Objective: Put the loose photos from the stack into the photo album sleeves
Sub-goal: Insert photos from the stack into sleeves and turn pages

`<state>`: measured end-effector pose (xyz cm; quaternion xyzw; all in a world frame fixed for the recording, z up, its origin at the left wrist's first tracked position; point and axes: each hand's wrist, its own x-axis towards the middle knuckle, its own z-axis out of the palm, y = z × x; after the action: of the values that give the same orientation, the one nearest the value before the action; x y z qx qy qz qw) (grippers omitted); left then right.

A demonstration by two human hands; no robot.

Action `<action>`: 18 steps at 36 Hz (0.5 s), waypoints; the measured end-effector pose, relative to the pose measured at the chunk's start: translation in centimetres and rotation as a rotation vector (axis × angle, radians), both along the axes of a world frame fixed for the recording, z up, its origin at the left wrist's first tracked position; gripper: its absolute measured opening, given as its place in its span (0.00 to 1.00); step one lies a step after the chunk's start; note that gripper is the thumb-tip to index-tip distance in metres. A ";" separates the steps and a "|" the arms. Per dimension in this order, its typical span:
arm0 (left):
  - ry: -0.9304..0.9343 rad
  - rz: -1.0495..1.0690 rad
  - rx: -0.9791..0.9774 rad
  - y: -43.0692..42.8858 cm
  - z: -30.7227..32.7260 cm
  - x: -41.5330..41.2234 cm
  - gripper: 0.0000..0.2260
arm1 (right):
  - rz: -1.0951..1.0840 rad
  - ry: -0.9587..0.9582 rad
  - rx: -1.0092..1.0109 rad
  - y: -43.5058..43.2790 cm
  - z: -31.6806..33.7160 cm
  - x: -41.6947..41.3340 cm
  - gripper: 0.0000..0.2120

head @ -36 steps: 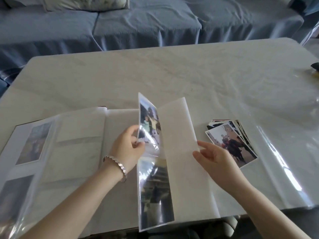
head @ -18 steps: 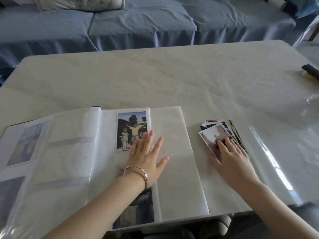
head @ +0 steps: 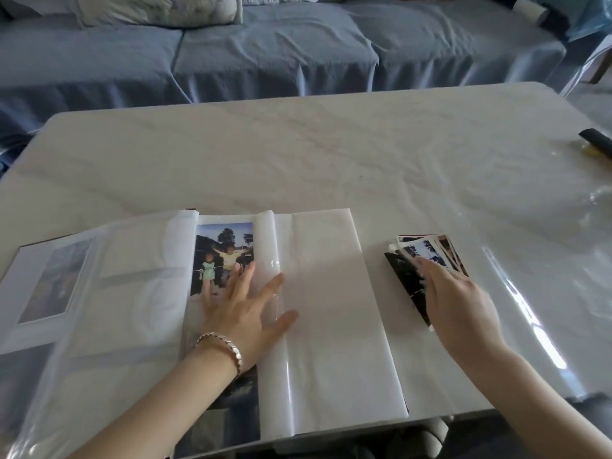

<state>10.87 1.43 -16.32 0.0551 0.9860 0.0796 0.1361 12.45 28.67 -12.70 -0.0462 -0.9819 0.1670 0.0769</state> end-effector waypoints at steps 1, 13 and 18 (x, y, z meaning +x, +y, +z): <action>-0.006 0.009 -0.011 0.2 0.0 -0.2 0.27 | 0.031 0.091 -0.032 -0.8 0.2 0.1 0.20; 0.209 -0.097 0.494 1.0 0.6 0.4 0.12 | 0.385 0.138 -0.336 -8.9 -0.5 -0.4 0.25; -0.009 0.341 1.004 1.4 2.1 -0.1 0.12 | 0.472 0.124 -0.323 -10.5 -1.4 -0.2 0.25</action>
<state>10.72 2.87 -14.23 -0.0481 0.8210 0.5629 0.0826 12.29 18.15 -14.09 0.1821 -0.9196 0.3368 0.0876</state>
